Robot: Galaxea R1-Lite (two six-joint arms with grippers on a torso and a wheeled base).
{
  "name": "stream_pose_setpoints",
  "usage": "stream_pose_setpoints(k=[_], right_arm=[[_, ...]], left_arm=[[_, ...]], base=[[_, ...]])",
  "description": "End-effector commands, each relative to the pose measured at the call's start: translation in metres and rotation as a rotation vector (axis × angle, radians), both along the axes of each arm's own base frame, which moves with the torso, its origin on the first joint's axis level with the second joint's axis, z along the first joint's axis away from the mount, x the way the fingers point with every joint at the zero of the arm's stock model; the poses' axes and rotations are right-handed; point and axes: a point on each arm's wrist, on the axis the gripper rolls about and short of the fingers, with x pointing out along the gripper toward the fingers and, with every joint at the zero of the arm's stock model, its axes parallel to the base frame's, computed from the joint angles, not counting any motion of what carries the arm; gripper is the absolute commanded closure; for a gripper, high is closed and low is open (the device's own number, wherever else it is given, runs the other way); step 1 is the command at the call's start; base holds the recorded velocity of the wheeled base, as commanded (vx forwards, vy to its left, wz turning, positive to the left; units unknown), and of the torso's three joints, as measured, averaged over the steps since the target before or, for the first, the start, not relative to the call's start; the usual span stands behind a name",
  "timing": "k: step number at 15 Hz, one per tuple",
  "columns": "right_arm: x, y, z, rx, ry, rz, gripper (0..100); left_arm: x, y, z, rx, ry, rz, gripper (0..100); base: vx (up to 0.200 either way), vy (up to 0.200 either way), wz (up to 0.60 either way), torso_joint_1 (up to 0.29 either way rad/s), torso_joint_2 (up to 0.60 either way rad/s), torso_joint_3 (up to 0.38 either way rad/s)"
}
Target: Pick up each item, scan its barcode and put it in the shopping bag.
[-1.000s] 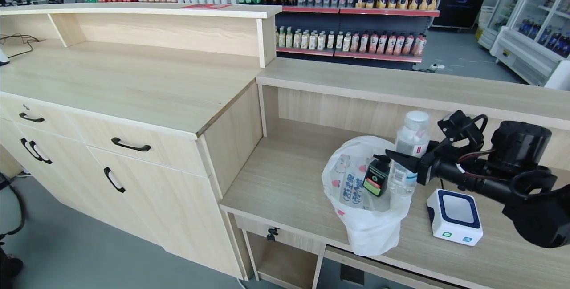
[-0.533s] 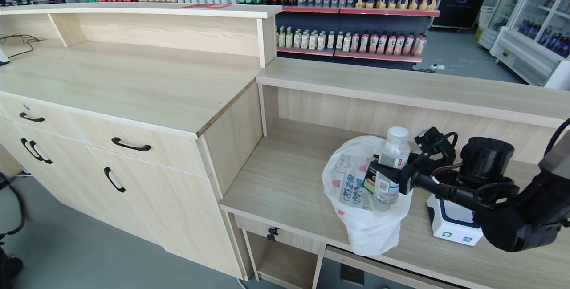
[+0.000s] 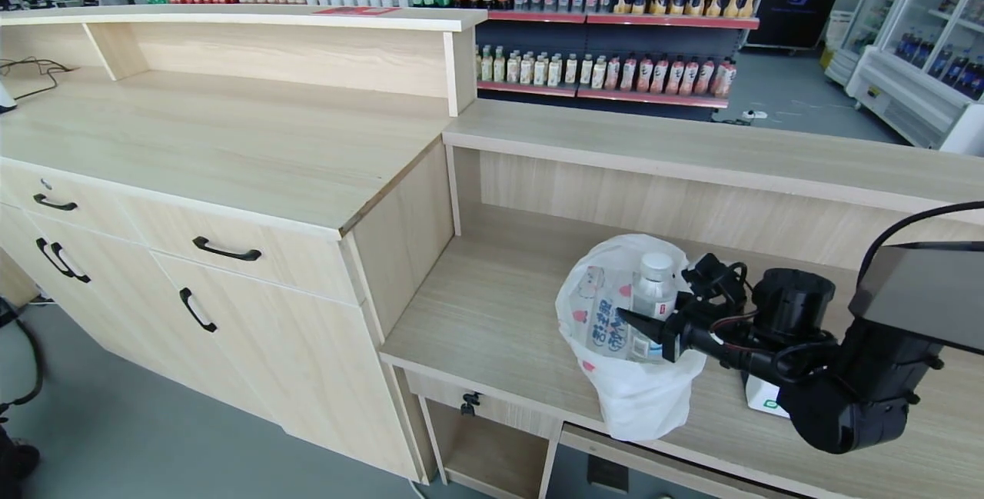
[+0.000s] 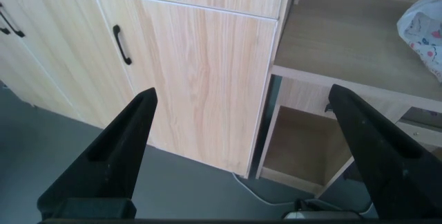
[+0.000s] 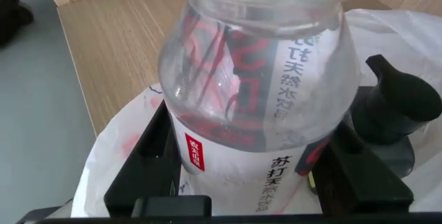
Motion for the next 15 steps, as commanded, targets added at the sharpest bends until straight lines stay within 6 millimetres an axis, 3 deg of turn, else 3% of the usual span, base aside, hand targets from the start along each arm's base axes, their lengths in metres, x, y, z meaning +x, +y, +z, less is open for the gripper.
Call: stream_pose_setpoints(k=[1, 15], right_arm=[[0.002, -0.001, -0.015, -0.007, 0.038, -0.002, 100], [0.001, -0.005, -0.03, -0.04, 0.072, -0.008, 100]], left_arm=[[0.0, 0.0, 0.0, 0.0, 0.0, 0.0, 0], [0.0, 0.0, 0.0, 0.0, 0.0, 0.0, 0]], base=[[0.0, 0.0, 0.0, 0.0, 0.0, 0.0], [0.0, 0.0, 0.0, 0.0, 0.0, 0.0]])
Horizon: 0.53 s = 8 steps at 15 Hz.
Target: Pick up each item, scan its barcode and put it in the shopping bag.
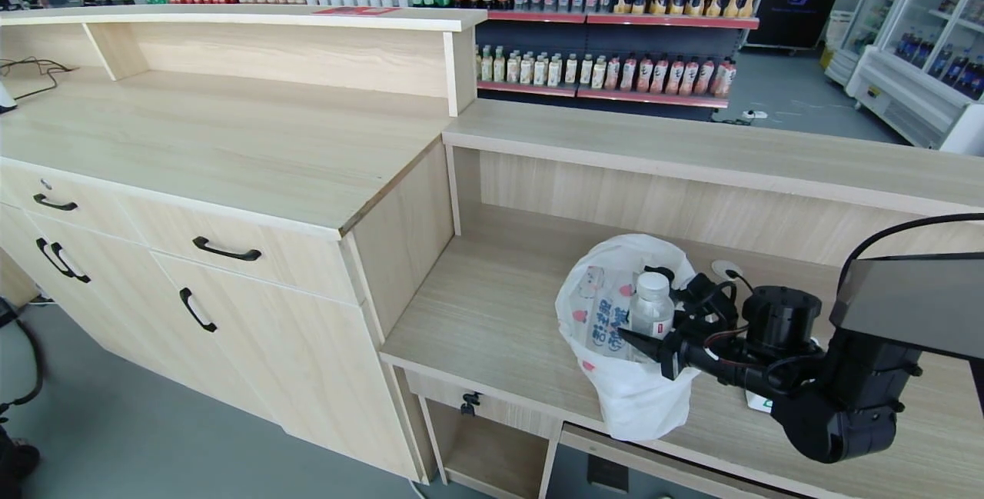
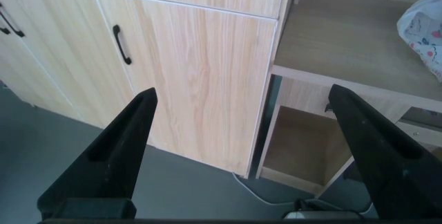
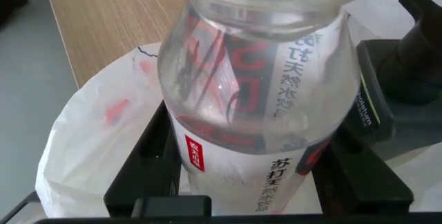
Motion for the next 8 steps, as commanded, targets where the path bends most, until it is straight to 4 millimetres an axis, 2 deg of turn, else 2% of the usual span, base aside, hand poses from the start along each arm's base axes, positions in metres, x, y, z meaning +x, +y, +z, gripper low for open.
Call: stream_pose_setpoints(k=[1, 3, 4, 6, 8], right_arm=[[0.0, -0.001, -0.002, -0.003, 0.009, -0.003, 100], [0.0, -0.004, -0.005, -0.02, 0.01, -0.008, 100], [0.0, -0.004, -0.005, -0.021, 0.015, -0.008, 0], [0.001, -0.004, 0.0, -0.013, 0.003, 0.003, 0], [-0.001, -0.003, 0.014, -0.002, -0.021, 0.019, 0]], left_arm=[[0.0, 0.0, 0.0, 0.0, -0.001, 0.0, 0], [0.0, 0.0, 0.0, 0.0, -0.001, 0.0, 0], [0.0, 0.0, 0.0, 0.0, -0.001, 0.0, 0], [0.0, 0.0, 0.0, 0.002, -0.001, 0.0, 0], [0.0, 0.0, 0.0, 0.0, -0.001, 0.0, 0]], base=[[0.0, 0.0, 0.0, 0.0, 0.0, 0.0], [0.0, 0.0, 0.0, 0.0, 0.0, 0.0], [0.0, 0.0, 0.0, 0.0, 0.0, 0.0], [0.0, 0.0, 0.0, 0.0, 0.0, 0.0], [0.0, 0.0, 0.0, 0.0, 0.0, 0.0]])
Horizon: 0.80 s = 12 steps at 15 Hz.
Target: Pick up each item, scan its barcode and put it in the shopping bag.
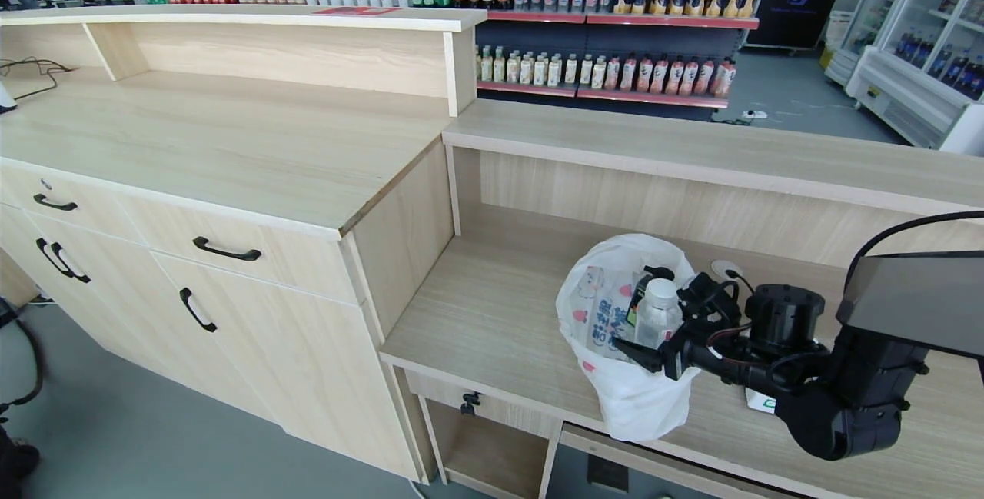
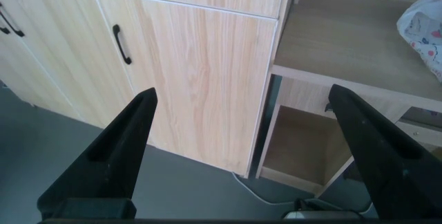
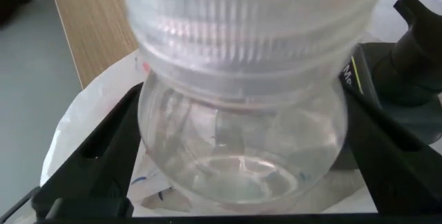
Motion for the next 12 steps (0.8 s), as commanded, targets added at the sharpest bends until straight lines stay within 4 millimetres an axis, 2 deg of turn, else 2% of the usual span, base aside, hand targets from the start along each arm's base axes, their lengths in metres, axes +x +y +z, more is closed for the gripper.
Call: stream_pose_setpoints(k=[1, 5, 6, 8, 9, 10, 12], right_arm=[[-0.004, 0.002, 0.028, 0.003, -0.038, 0.014, 0], [-0.031, -0.006, 0.091, 0.003, -0.125, -0.003, 0], [-0.036, -0.01, 0.097, -0.003, -0.141, -0.014, 0], [-0.059, -0.036, 0.111, -0.128, -0.233, -0.069, 0], [-0.062, -0.041, 0.115, -0.149, -0.245, -0.081, 0], [-0.072, -0.056, 0.128, -0.187, -0.275, -0.126, 0], [-0.079, -0.065, 0.134, -0.195, -0.266, -0.161, 0]], left_arm=[[0.0, 0.0, 0.0, 0.0, -0.001, 0.0, 0], [0.0, 0.0, 0.0, 0.0, -0.001, 0.0, 0], [0.0, 0.0, 0.0, 0.0, -0.001, 0.0, 0], [0.0, 0.0, 0.0, 0.0, -0.001, 0.0, 0], [0.0, 0.0, 0.0, 0.0, -0.001, 0.0, 0], [0.0, 0.0, 0.0, 0.0, -0.001, 0.0, 0], [0.0, 0.0, 0.0, 0.001, -0.001, 0.0, 0]], base=[[0.0, 0.0, 0.0, 0.0, 0.0, 0.0], [0.0, 0.0, 0.0, 0.0, 0.0, 0.0], [0.0, 0.0, 0.0, 0.0, 0.0, 0.0], [0.0, 0.0, 0.0, 0.0, 0.0, 0.0], [0.0, 0.0, 0.0, 0.0, 0.0, 0.0], [0.0, 0.0, 0.0, 0.0, 0.0, 0.0], [0.0, 0.0, 0.0, 0.0, 0.0, 0.0]])
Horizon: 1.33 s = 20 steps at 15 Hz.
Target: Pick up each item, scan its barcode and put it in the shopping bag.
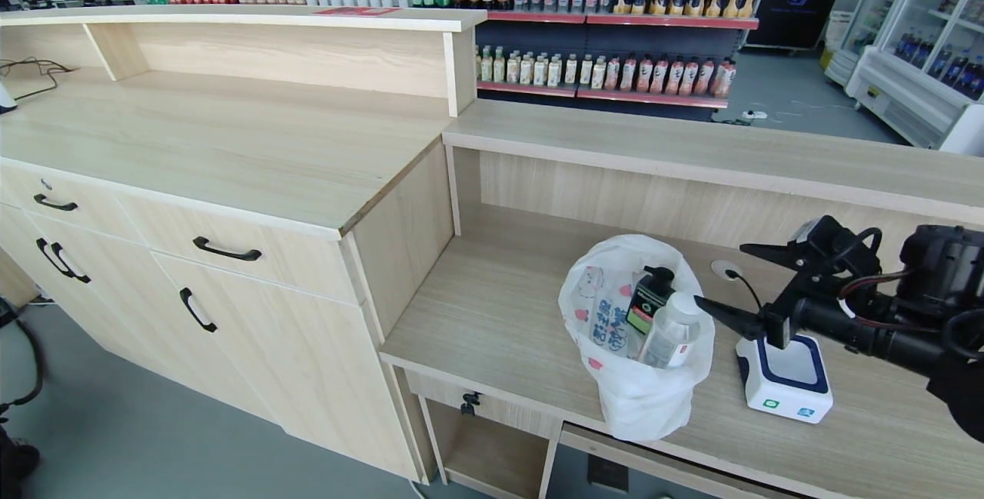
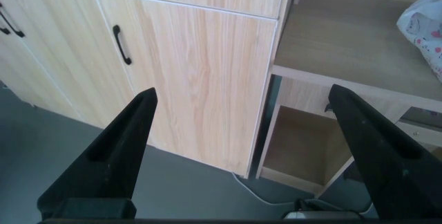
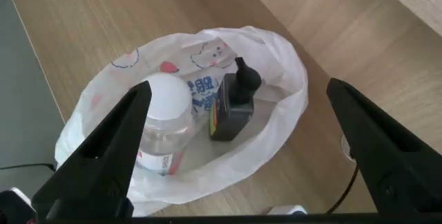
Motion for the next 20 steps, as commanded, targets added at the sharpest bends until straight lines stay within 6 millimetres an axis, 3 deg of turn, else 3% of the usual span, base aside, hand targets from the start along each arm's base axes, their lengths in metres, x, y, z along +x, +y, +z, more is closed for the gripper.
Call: stream_pose_setpoints(k=[1, 5, 8, 9, 10, 14, 18, 20], right_arm=[[-0.017, -0.015, 0.023, -0.009, -0.068, -0.058, 0], [-0.04, -0.033, 0.059, 0.013, -0.174, -0.138, 0], [-0.073, -0.032, 0.098, 0.117, -0.222, -0.176, 0], [-0.079, -0.034, 0.099, 0.118, -0.215, -0.191, 0], [-0.098, -0.034, 0.1, 0.141, -0.175, -0.252, 0], [-0.14, -0.027, 0.071, 0.292, -0.078, -0.401, 0], [-0.211, -0.015, 0.002, 0.324, -0.009, -0.614, 0], [-0.236, -0.011, -0.009, 0.344, 0.004, -0.68, 0]], left_arm=[[0.0, 0.0, 0.0, 0.0, -0.001, 0.0, 0], [0.0, 0.0, 0.0, 0.0, -0.001, 0.0, 0], [0.0, 0.0, 0.0, 0.0, -0.001, 0.0, 0], [0.0, 0.0, 0.0, 0.0, -0.001, 0.0, 0], [0.0, 0.0, 0.0, 0.0, -0.001, 0.0, 0], [0.0, 0.0, 0.0, 0.0, -0.001, 0.0, 0], [0.0, 0.0, 0.0, 0.0, -0.001, 0.0, 0], [0.0, 0.0, 0.0, 0.0, -0.001, 0.0, 0]], base=[[0.0, 0.0, 0.0, 0.0, 0.0, 0.0], [0.0, 0.0, -0.45, -0.001, 0.0, 0.003], [0.0, 0.0, -0.6, 0.009, 0.0, 0.002], [0.0, 0.0, -0.6, -0.002, 0.0, 0.002], [0.0, 0.0, -0.6, -0.002, 0.0, 0.002], [0.0, 0.0, -0.3, 0.002, 0.0, 0.001], [0.0, 0.0, 0.0, 0.0, 0.0, 0.0], [0.0, 0.0, 0.0, 0.0, 0.0, 0.0]])
